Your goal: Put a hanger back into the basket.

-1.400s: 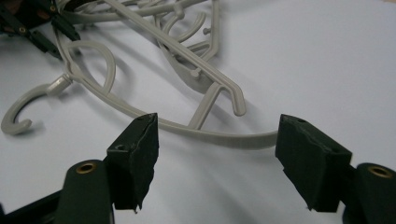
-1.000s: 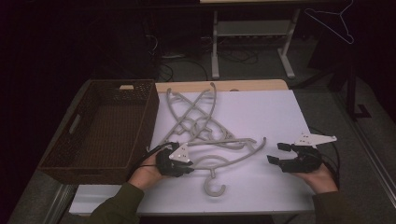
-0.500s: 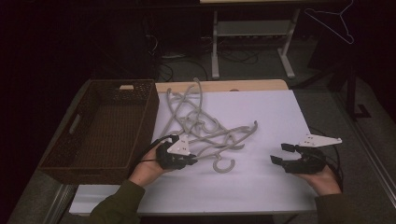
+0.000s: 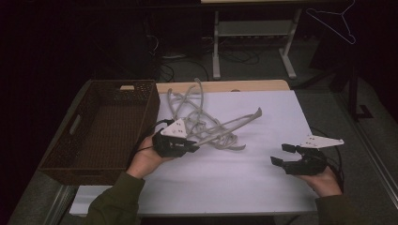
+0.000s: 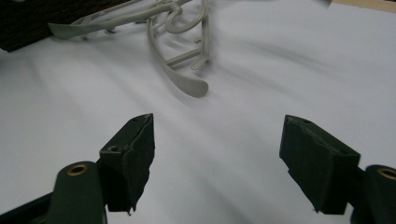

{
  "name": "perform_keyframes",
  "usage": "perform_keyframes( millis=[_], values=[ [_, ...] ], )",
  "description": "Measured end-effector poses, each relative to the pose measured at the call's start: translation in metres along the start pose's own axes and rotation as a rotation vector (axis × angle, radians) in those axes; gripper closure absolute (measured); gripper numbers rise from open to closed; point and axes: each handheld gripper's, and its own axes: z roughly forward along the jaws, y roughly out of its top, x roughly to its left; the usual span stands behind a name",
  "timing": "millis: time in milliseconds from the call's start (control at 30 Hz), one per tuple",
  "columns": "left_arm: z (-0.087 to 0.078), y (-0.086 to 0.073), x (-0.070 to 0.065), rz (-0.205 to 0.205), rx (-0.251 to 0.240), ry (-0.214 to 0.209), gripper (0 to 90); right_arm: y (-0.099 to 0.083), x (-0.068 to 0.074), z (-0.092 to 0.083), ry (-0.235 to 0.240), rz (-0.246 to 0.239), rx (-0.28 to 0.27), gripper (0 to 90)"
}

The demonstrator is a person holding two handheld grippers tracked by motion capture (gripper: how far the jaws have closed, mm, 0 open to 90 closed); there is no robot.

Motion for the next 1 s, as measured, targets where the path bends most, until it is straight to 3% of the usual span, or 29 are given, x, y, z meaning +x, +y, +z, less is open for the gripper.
perform_keyframes(
  millis=[167, 333, 433, 533, 567, 600, 633, 700, 767, 800, 933, 1000],
  values=[
    [-0.029, 0.024, 0.012, -0.029, -0.03, 0.033, 82.3, 0.001, 0.005, 0.0, 0.013, 0.013, -0.016, 22.3],
    [-0.051, 0.033, 0.02, -0.059, -0.035, 0.065, 82.3, 0.002, 0.01, 0.002, 0.022, 0.007, -0.024, 20.2],
    [-0.076, 0.035, 0.028, -0.089, -0.046, 0.097, 82.3, 0.002, 0.011, 0.004, 0.024, 0.003, -0.02, 20.1],
    [-0.099, 0.031, 0.034, -0.11, -0.063, 0.133, 82.3, 0.002, 0.011, 0.005, 0.022, 0.001, -0.014, 20.0],
    [-0.099, 0.031, 0.034, -0.11, -0.063, 0.133, 82.3, 0.002, 0.011, 0.005, 0.022, 0.001, -0.014, 20.0],
    [-0.114, 0.026, 0.037, -0.125, -0.077, 0.155, 82.4, 0.002, 0.011, 0.005, 0.02, 0.004, -0.018, 20.0],
    [-0.114, 0.026, 0.037, -0.125, -0.077, 0.155, 82.4, 0.002, 0.01, 0.005, 0.02, 0.003, -0.018, 20.0],
    [-0.129, 0.019, 0.041, -0.14, -0.083, 0.18, 82.3, 0.002, 0.01, 0.005, 0.02, 0.003, -0.016, 20.0],
    [-0.149, 0.005, 0.046, -0.17, -0.083, 0.222, 82.5, 0.002, 0.009, 0.006, 0.017, -0.003, -0.014, 20.0],
    [-0.149, 0.005, 0.046, -0.17, -0.083, 0.222, 82.5, 0.002, 0.009, 0.006, 0.017, -0.003, -0.014, 20.0],
    [-0.177, -0.024, 0.055, -0.216, -0.062, 0.291, 82.5, 0.001, 0.009, 0.007, 0.012, 0.0, 0.001, 20.7],
    [-0.182, -0.03, 0.057, -0.227, -0.059, 0.302, 82.5, 0.001, 0.009, 0.008, 0.01, -0.002, 0.003, 20.7]
  ],
)
